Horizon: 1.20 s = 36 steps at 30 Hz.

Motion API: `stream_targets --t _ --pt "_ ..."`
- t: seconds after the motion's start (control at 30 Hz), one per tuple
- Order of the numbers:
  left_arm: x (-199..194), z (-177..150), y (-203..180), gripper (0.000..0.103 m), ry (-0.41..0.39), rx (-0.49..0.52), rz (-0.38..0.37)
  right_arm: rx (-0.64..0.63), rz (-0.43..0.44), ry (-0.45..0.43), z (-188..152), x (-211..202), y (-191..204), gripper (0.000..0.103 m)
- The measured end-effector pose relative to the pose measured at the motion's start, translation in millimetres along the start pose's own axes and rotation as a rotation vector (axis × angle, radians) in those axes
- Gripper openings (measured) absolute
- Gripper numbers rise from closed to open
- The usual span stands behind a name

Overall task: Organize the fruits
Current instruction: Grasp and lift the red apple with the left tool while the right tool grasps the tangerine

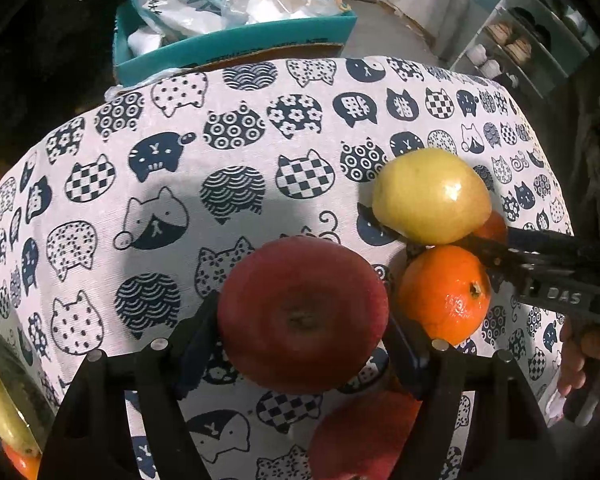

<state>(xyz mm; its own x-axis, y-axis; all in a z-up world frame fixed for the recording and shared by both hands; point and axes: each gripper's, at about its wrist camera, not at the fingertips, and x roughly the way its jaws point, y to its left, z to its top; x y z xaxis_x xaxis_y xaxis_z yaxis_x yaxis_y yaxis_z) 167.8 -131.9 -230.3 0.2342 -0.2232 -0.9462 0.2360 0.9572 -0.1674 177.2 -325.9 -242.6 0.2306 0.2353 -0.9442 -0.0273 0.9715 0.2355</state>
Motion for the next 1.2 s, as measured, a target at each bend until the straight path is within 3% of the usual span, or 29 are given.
stream_targets --t 0.17,0.57,1.2 --pt "-7.1 -1.2 2.5 0.077 -0.011 -0.01 0.0 -0.047 -0.056 -0.012 1.0 2.8 8.6 0.047" --pt "-47.5 -7.0 1.9 0.077 -0.084 -0.02 -0.012 -0.078 -0.138 -0.111 -6.8 -28.4 18.1 0.046" --pt "-134.6 -27.2 -5.0 0.077 -0.247 -0.015 -0.007 -0.133 -0.05 -0.348 -14.4 -129.0 59.5 0.046"
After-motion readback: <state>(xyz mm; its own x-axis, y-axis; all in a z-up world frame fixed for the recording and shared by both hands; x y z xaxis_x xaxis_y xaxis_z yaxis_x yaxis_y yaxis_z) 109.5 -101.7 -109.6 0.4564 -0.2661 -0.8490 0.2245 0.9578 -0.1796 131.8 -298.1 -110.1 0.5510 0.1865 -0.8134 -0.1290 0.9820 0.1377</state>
